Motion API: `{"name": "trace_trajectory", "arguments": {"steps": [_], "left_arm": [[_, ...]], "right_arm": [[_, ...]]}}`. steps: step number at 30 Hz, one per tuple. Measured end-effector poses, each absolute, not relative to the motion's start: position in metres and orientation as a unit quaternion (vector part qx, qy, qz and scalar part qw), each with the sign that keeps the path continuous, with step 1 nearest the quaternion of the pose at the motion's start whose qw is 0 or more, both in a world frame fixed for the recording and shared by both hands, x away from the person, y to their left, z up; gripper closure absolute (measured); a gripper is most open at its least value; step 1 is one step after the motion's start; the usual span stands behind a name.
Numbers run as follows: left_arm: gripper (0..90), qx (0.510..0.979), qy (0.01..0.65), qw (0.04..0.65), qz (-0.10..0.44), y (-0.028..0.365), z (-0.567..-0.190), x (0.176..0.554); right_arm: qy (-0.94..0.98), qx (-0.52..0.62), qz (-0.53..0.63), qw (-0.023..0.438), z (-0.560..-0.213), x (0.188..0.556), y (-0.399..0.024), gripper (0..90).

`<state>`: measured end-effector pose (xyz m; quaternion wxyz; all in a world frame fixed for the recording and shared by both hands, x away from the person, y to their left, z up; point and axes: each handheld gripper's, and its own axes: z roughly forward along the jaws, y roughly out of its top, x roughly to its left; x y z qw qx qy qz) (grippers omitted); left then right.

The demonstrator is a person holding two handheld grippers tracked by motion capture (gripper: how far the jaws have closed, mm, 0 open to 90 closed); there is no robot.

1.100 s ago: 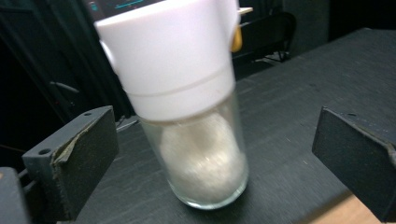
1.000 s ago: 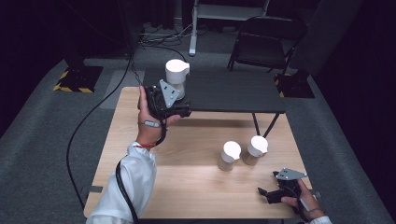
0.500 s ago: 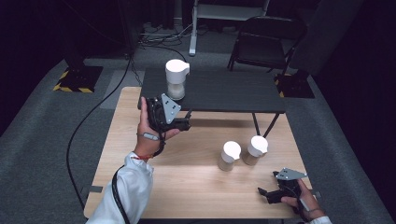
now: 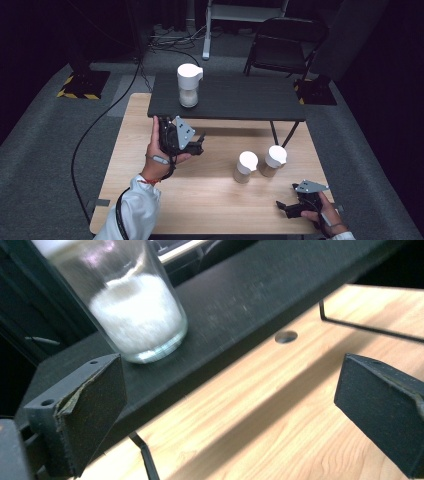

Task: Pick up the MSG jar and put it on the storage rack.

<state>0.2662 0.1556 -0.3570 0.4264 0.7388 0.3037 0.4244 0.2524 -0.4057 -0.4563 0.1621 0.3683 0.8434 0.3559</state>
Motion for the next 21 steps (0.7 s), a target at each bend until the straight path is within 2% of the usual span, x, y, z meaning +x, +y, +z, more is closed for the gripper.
{"name": "trace_trajectory", "arguments": {"steps": [21], "left_arm": [[0.2, 0.776, 0.287, 0.399, 0.395, 0.160, -0.386, 0.248]], "right_arm": [[0.843, 0.369, 0.356, 0.162, -0.456, 0.252, -0.406, 0.0]]}}
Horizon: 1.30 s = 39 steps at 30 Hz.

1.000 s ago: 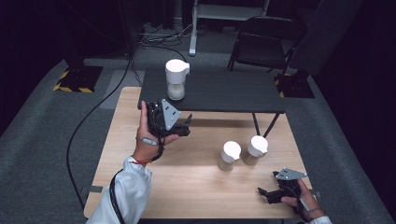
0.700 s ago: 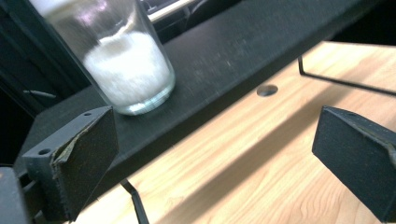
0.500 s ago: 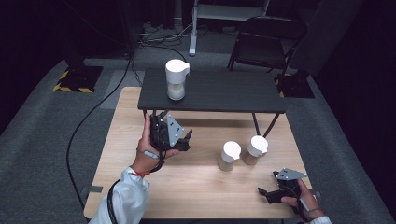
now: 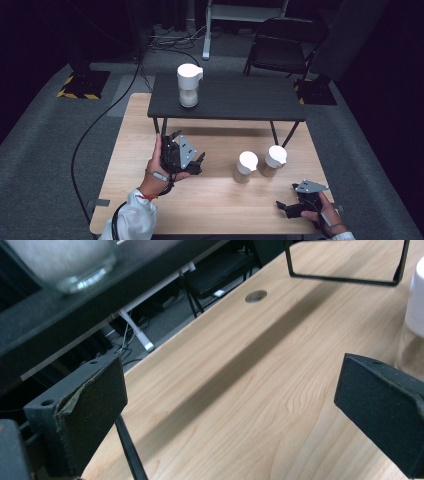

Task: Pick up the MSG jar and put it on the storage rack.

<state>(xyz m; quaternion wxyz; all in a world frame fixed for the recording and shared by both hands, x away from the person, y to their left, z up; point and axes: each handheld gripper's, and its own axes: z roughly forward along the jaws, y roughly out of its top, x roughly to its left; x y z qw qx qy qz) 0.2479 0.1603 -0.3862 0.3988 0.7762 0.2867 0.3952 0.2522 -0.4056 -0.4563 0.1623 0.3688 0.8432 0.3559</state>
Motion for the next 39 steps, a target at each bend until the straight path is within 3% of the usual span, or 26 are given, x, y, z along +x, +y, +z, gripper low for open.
{"name": "trace_trajectory", "arguments": {"steps": [30, 39], "left_arm": [[0.4, 0.819, 0.317, 0.332, 0.344, 0.184, -0.433, 0.237], [0.7, 0.830, 0.344, 0.314, 0.307, 0.196, -0.445, 0.241]], "right_arm": [[0.843, 0.370, 0.356, 0.163, -0.456, 0.252, -0.405, 0.0], [0.843, 0.370, 0.356, 0.163, -0.456, 0.252, -0.405, 0.0]]}}
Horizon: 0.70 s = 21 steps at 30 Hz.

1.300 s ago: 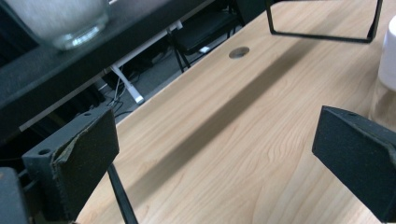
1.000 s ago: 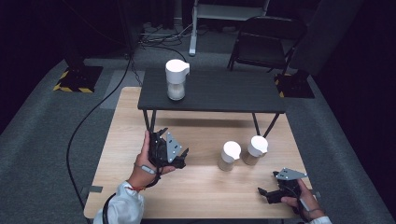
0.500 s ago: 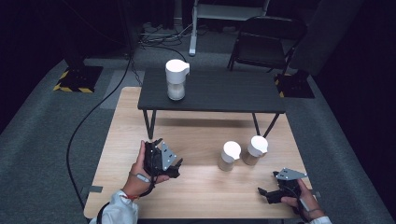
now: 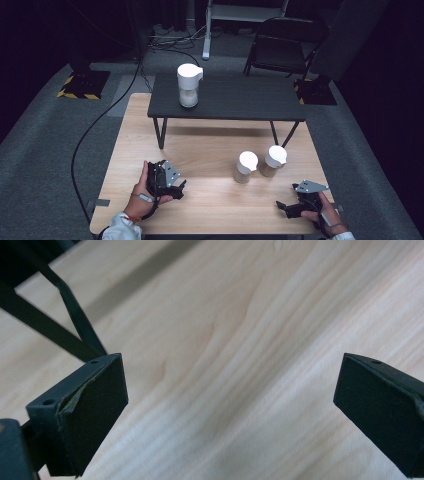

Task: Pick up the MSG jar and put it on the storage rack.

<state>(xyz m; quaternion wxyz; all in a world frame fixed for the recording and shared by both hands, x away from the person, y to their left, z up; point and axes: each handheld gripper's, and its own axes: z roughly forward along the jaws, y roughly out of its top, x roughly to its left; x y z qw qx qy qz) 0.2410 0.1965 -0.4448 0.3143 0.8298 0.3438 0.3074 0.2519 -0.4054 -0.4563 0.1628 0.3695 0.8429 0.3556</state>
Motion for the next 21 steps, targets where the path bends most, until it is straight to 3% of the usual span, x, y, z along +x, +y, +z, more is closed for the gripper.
{"name": "trace_trajectory", "arguments": {"steps": [21], "left_arm": [[0.8, 0.832, 0.393, 0.317, 0.229, 0.228, -0.455, 0.251]], "right_arm": [[0.843, 0.369, 0.356, 0.163, -0.456, 0.252, -0.405, 0.0]]}}
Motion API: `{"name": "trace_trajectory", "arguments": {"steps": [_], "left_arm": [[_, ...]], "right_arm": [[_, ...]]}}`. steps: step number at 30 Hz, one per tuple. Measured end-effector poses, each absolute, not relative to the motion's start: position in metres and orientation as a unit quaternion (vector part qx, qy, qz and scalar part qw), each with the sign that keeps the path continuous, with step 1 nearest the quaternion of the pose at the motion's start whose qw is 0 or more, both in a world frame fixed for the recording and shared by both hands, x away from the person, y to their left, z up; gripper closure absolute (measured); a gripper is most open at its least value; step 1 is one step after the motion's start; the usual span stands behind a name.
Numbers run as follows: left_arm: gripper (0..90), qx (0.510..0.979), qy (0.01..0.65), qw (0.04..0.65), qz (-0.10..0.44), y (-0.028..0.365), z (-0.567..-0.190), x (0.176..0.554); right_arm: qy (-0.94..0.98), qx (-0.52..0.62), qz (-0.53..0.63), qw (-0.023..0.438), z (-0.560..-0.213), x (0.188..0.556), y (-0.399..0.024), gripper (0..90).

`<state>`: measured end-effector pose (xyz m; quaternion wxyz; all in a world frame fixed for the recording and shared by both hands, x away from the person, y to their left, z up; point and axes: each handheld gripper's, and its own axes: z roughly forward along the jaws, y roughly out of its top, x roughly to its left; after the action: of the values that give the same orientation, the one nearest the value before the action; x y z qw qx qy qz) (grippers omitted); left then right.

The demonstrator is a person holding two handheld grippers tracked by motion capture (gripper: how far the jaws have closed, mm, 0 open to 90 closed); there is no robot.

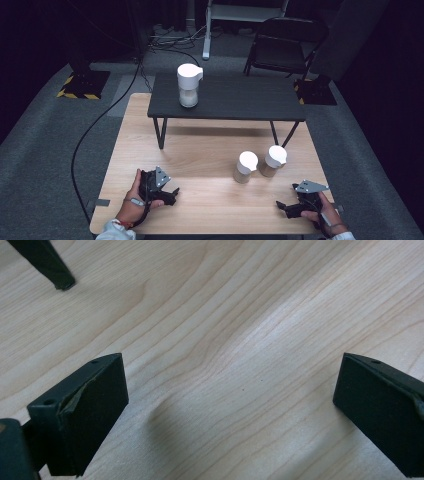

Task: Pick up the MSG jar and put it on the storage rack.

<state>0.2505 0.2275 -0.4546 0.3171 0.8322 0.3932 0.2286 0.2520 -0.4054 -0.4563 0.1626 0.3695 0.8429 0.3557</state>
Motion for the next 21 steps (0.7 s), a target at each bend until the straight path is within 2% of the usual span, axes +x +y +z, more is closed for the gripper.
{"name": "trace_trajectory", "arguments": {"steps": [9, 13, 21], "left_arm": [[0.3, 0.820, 0.424, 0.325, 0.205, 0.245, -0.455, 0.249], [0.1, 0.814, 0.445, 0.330, 0.174, 0.256, -0.454, 0.257], [0.0, 0.815, 0.444, 0.330, 0.174, 0.257, -0.454, 0.257]], "right_arm": [[0.843, 0.370, 0.356, 0.163, -0.456, 0.252, -0.405, 0.0], [0.843, 0.370, 0.356, 0.163, -0.456, 0.252, -0.405, 0.0], [0.843, 0.370, 0.355, 0.163, -0.456, 0.252, -0.405, 0.0]]}}
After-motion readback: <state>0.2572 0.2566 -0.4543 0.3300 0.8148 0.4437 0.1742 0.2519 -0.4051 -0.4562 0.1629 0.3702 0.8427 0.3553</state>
